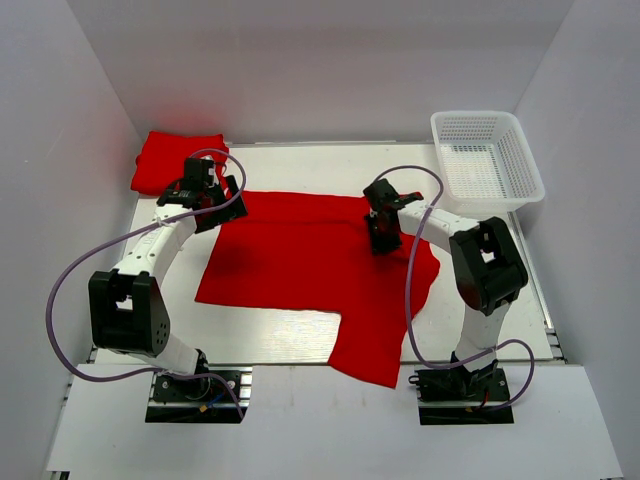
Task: Fold and stack the t-shirts
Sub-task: Fold the flattened tshirt in 1/3 of the way
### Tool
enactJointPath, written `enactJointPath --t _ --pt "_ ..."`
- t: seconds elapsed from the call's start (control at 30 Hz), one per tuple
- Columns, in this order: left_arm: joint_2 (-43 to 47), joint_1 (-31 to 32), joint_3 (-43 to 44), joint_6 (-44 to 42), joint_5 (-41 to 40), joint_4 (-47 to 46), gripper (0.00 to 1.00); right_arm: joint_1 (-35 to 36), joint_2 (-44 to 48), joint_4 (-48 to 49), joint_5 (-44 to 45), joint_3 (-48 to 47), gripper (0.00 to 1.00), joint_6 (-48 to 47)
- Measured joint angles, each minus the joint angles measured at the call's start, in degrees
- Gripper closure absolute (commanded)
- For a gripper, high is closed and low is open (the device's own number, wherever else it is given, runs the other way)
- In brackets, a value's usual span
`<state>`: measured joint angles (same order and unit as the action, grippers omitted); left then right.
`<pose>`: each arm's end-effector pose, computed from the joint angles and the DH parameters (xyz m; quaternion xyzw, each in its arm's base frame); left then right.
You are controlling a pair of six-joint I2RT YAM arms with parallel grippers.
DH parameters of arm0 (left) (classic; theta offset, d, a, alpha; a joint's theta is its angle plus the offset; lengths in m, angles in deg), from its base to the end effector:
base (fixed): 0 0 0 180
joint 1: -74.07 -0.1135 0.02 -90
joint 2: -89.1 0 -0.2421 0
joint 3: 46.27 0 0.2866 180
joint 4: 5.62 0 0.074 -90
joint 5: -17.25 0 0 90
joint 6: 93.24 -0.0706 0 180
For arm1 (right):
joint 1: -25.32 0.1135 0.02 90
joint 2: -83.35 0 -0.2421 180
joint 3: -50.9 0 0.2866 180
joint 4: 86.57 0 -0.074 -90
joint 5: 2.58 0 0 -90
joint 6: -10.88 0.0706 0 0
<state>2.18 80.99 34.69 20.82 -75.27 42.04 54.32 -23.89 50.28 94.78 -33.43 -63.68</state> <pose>0.3754 -0.0424 0.2091 -0.1483 0.9382 -0.0632 0.3063 0.3666 0.1929 0.1015 -0.1020 0.9710 0.0201 0.2153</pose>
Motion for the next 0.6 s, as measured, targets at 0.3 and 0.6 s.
enactJointPath --t 0.3,0.6 --pt "0.00 0.00 0.00 -0.04 0.37 -0.04 0.00 -0.52 0.04 0.11 -0.11 0.02 1.00 1.11" --pt "-0.02 0.00 0.00 -0.04 0.61 -0.07 0.00 -0.61 4.22 -0.22 -6.78 0.04 1.00 1.14"
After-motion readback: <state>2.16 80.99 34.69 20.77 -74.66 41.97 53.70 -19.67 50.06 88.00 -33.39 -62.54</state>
